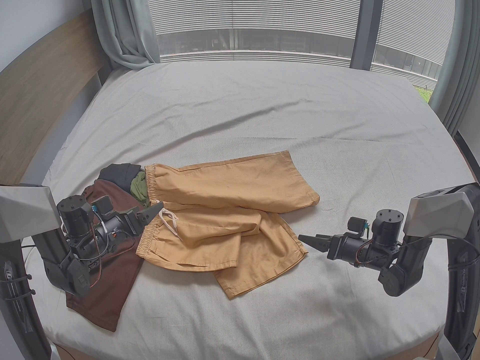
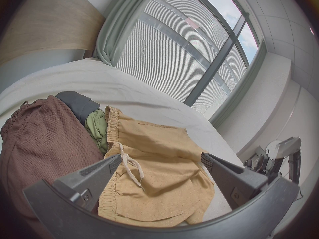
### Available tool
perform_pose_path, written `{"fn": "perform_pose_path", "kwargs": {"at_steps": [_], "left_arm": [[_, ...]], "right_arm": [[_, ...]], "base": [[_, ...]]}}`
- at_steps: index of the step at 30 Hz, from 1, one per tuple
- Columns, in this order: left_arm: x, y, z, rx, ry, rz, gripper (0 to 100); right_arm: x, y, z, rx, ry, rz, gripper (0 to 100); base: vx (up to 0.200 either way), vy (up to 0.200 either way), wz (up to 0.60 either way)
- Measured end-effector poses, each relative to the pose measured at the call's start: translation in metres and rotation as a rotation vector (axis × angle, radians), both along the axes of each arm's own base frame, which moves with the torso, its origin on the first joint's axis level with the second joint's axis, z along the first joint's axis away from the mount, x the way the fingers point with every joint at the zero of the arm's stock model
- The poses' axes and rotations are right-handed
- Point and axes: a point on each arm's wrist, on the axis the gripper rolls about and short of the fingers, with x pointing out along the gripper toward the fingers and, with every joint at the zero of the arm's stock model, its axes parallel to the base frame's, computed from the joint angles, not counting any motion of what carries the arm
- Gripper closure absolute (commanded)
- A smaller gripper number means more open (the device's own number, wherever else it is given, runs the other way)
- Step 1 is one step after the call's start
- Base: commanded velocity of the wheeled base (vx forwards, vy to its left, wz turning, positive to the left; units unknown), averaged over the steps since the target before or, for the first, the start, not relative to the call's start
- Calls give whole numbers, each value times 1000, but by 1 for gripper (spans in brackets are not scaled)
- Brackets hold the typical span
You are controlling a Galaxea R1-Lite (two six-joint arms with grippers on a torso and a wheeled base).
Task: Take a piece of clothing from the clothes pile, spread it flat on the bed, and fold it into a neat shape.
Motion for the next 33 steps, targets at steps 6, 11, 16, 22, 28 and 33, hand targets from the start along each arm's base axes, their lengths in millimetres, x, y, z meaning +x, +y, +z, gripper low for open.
{"fn": "perform_pose_path", "kwargs": {"at_steps": [6,11,16,22,28,33], "left_arm": [[-9,1,-6,51,16,-23,0],[-11,2,-8,54,27,-23,0],[-11,2,-9,55,29,-22,0],[-10,3,-10,55,31,-20,0],[-10,4,-10,55,31,-17,0],[-9,5,-11,55,32,-17,0]], "right_arm": [[-11,12,-9,-27,37,24,0],[-17,18,-20,-49,70,22,0],[-17,23,-33,-70,90,8,0],[-18,29,-41,-77,104,24,0],[-18,34,-51,-86,121,33,0],[-11,38,-55,-80,104,33,0]], "base": [[0,0,0],[0,0,0],[0,0,0],[0,0,0],[0,0,0],[0,0,0]]}}
